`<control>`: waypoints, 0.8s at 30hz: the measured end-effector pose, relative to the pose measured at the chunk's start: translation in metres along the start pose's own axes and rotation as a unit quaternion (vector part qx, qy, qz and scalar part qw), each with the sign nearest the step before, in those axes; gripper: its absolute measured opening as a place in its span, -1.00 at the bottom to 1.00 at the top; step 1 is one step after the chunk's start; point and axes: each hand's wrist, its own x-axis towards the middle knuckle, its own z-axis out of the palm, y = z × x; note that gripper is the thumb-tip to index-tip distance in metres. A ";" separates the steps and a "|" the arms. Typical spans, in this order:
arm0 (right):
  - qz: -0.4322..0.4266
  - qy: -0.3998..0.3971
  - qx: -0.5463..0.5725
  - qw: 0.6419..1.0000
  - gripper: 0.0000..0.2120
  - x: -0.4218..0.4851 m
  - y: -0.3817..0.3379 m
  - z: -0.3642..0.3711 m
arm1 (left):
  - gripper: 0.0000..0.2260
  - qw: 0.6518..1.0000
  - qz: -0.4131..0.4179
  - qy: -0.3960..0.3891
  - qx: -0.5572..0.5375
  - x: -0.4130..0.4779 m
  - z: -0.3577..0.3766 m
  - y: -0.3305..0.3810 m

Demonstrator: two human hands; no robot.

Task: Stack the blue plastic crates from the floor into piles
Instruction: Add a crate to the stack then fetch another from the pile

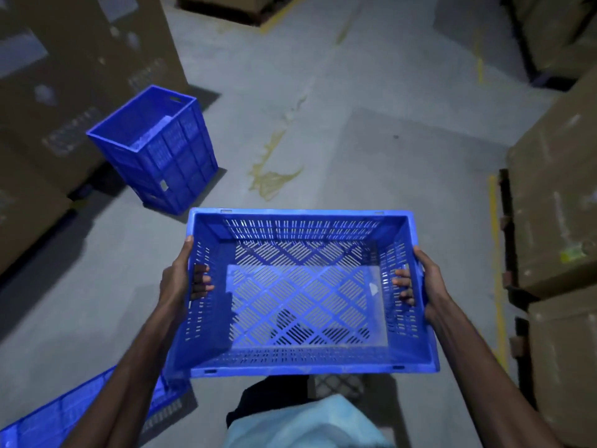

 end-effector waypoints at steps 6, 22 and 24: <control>-0.006 -0.019 -0.034 0.999 -0.37 0.101 -0.138 0.071 | -0.14 0.999 -0.006 0.032 -0.033 0.102 0.041 0.104; -0.003 -0.145 -0.112 0.983 -0.38 0.377 -0.440 0.308 | -0.26 0.985 -0.010 0.118 -0.128 0.351 0.097 0.324; 0.001 -0.159 -0.132 0.978 -0.37 0.411 -0.483 0.346 | -0.26 0.980 -0.008 0.131 -0.149 0.381 0.101 0.357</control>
